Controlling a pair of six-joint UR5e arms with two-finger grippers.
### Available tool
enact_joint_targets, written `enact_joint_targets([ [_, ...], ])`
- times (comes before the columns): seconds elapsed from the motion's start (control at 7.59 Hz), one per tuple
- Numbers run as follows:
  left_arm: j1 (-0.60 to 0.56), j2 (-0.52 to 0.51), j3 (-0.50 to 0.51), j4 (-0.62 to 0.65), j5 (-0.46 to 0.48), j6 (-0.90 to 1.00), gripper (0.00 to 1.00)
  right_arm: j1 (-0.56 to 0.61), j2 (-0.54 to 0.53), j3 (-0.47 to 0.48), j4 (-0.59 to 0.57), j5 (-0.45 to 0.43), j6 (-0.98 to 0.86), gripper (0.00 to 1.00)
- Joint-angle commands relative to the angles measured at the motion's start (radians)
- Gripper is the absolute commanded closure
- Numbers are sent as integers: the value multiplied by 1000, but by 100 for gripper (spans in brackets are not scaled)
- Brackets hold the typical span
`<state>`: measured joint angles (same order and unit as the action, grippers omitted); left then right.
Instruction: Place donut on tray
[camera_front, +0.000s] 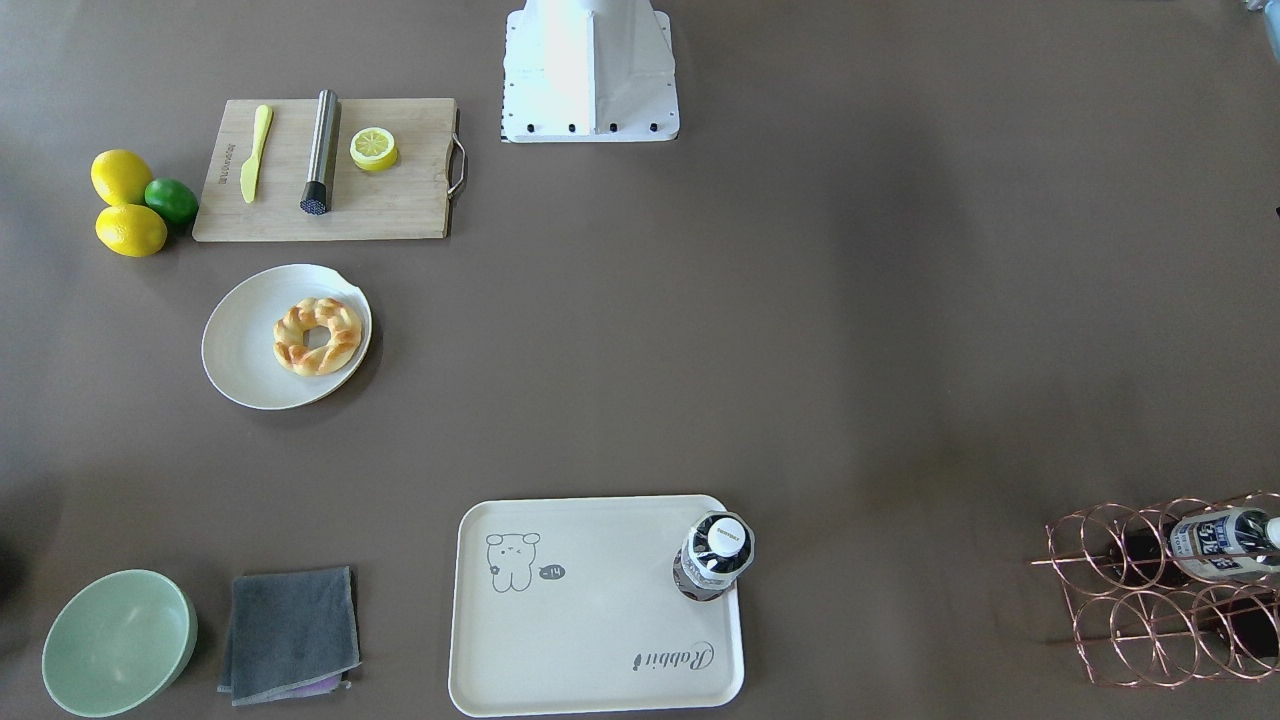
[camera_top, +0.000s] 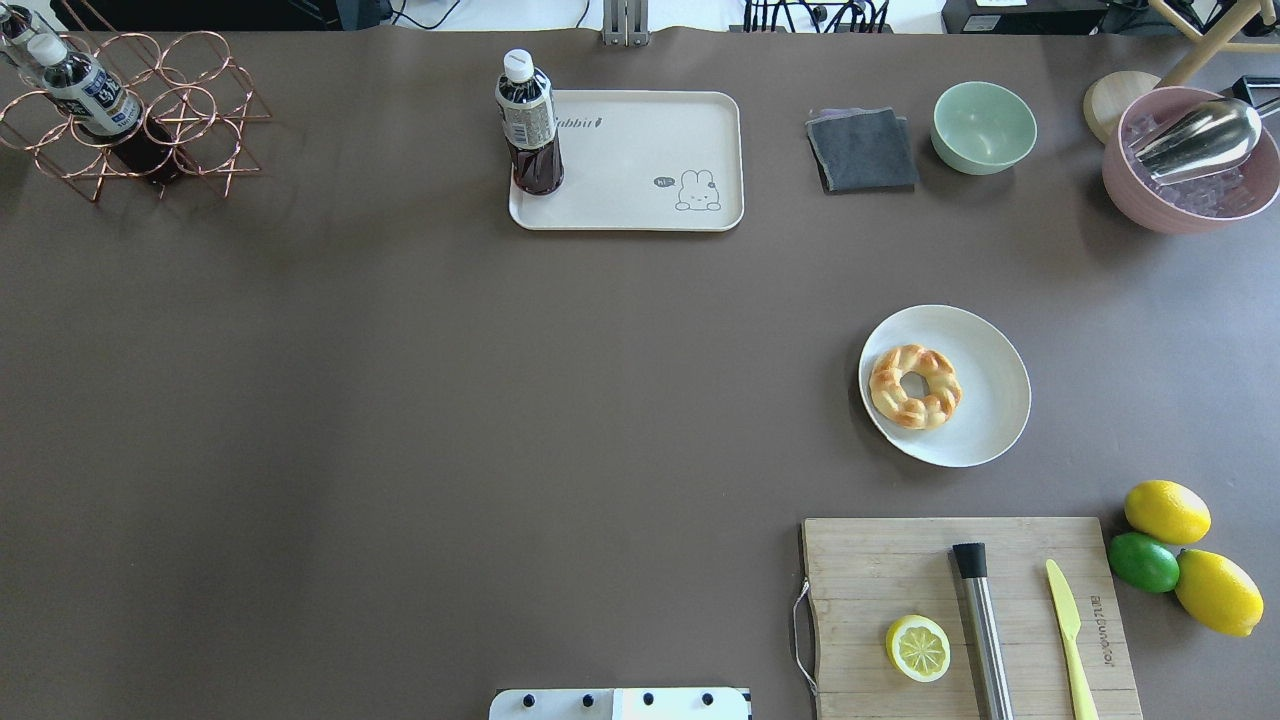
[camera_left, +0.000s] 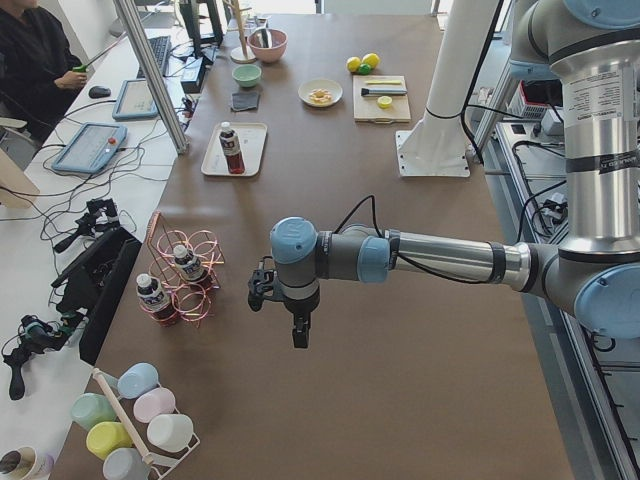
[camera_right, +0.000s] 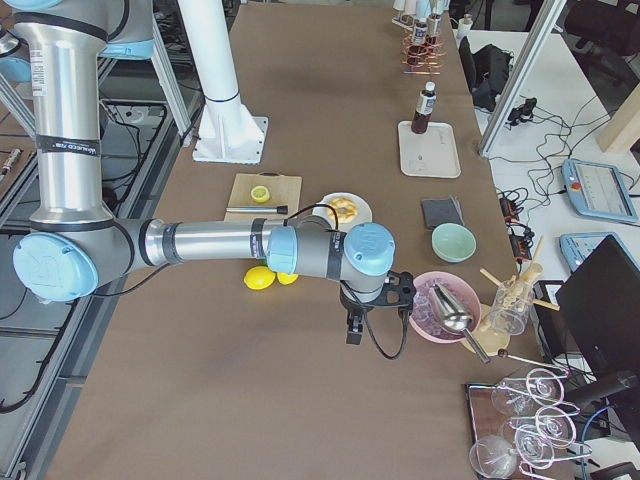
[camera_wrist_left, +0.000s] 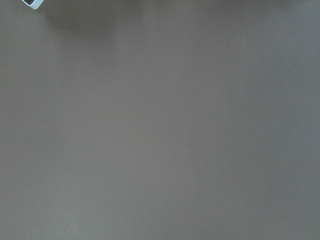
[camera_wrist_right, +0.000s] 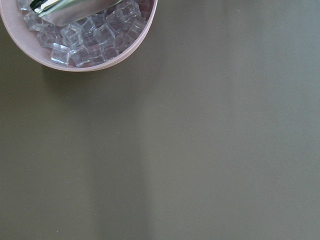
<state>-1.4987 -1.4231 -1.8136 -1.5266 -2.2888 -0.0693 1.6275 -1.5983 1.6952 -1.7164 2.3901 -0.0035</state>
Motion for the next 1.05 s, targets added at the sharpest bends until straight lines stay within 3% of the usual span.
enact_joint_targets([
  [0.0, 0, -4, -1, -3, 3, 0, 2, 0, 0, 0, 0, 9, 0, 0],
  [0.92, 6, -27, 2, -3, 3, -4, 2, -43, 83, 6, 18, 49, 2, 0],
])
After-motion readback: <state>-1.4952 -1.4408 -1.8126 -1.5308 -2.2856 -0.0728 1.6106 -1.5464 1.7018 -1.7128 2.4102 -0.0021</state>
